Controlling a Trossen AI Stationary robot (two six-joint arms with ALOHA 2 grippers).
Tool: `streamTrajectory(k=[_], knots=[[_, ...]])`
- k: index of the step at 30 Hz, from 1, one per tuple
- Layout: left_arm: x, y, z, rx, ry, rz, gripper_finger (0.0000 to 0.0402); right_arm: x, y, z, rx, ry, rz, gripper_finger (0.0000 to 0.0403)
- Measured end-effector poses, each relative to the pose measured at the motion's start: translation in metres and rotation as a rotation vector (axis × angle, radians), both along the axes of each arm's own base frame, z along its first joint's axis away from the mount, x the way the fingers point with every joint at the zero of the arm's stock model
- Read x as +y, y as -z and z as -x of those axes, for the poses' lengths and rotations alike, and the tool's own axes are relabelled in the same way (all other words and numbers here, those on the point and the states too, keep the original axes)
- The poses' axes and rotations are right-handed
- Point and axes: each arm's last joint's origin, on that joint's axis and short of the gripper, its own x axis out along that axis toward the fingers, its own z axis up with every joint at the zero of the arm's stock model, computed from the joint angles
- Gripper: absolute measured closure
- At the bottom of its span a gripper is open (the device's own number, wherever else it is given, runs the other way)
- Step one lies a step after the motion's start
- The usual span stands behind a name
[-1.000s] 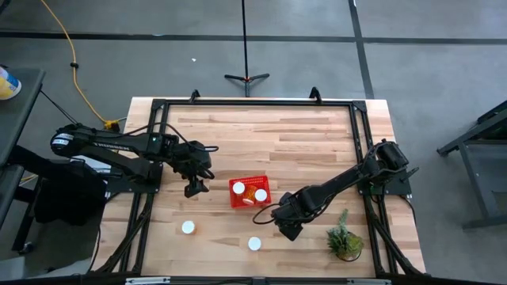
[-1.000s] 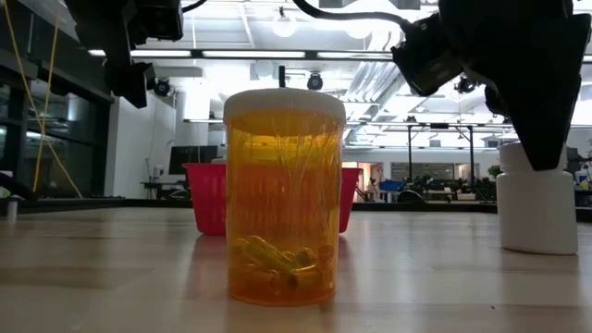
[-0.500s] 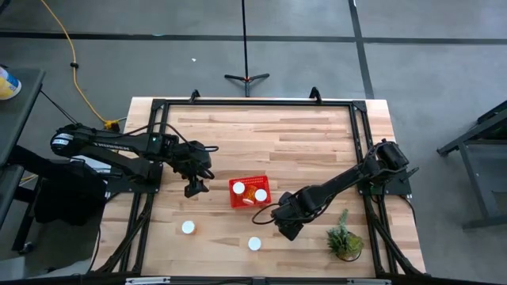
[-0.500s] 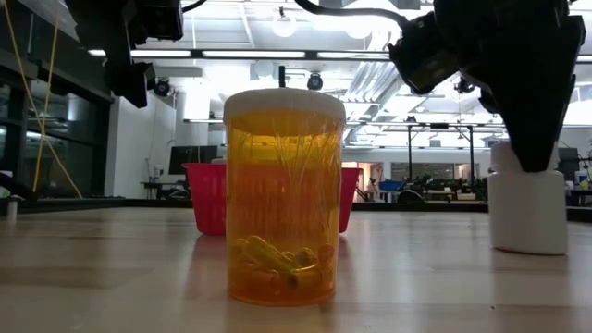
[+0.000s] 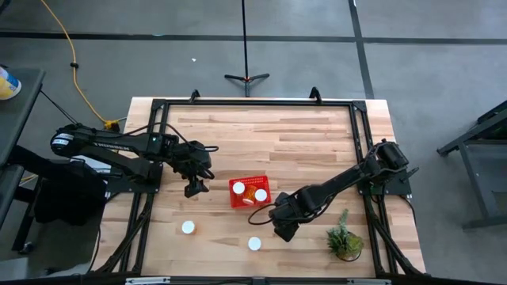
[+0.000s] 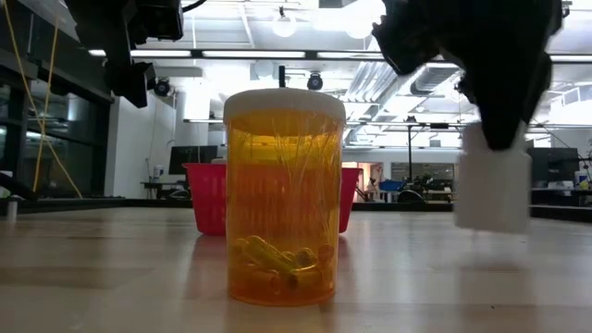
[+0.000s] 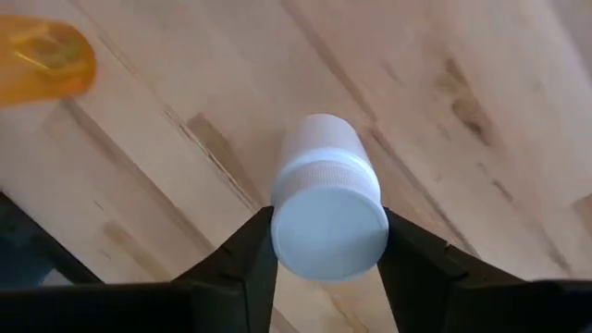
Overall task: Pick and place pill bottles into a basket
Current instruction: Put the white pill bottle into the red basket
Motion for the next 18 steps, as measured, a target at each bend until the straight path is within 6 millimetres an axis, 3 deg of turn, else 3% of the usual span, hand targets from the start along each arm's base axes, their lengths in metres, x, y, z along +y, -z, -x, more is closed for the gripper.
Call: streamTrajectory(k=[6, 10, 18], knots=[[0.000, 0.000, 0.000, -0.001, 0.000, 0.001, 0.0076, -0.005, -0.023, -0.008, -0.040, -0.012, 0.053, 0.0230], [0.000, 0.000, 0.000, -0.002, -0.001, 0.001, 0.0076, -0.015, -0.044, -0.016, -0.081, -0.033, 0.106, 0.0244], [0.000, 0.000, -0.001, -0.008, -0.002, 0.002, 0.0076, -0.063, -0.075, -0.038, -0.166, -0.044, 0.210, 0.0244]])
